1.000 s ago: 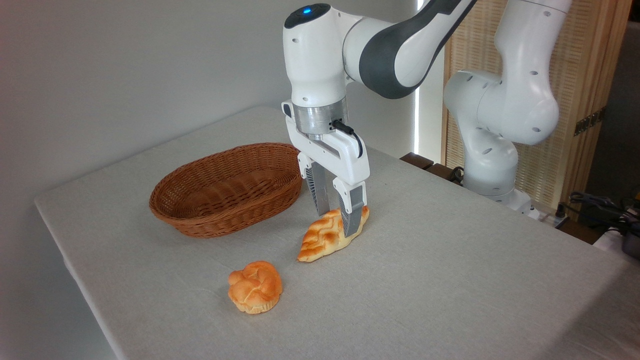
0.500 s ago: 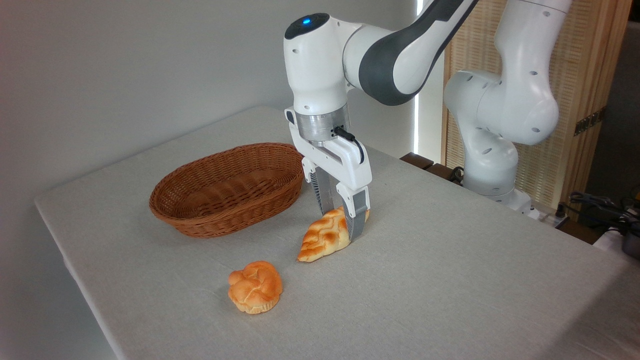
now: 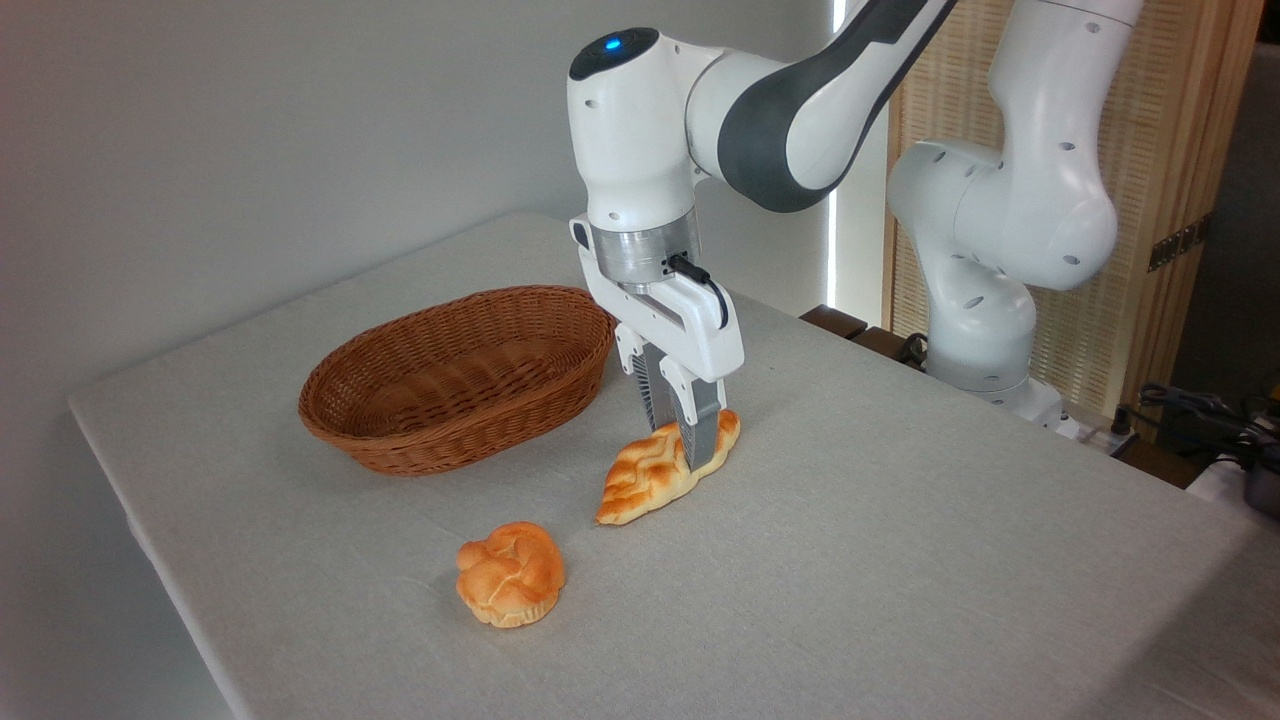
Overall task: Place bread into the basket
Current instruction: 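Lift the braided loaf and carry it into the wicker basket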
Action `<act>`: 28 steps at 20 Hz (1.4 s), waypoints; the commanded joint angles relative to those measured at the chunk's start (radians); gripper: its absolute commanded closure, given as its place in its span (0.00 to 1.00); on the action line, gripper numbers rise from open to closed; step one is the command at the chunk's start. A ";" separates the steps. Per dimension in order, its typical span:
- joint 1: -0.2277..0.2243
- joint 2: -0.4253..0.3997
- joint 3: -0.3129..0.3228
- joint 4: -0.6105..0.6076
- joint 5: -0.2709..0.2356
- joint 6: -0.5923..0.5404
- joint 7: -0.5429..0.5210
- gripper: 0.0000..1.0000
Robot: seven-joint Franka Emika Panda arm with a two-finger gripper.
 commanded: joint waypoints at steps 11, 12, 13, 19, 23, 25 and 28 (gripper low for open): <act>-0.011 0.040 0.015 0.362 0.003 -0.301 0.001 0.60; -0.012 0.080 0.003 0.402 -0.005 -0.302 -0.004 0.59; -0.014 0.133 -0.011 0.451 -0.031 -0.302 -0.025 0.59; -0.024 0.377 -0.157 0.702 -0.081 -0.302 -0.227 0.54; -0.024 0.538 -0.296 0.855 -0.068 -0.299 -0.389 0.54; -0.026 0.586 -0.326 0.880 -0.043 -0.287 -0.422 0.51; -0.029 0.609 -0.355 0.880 0.039 -0.284 -0.475 0.00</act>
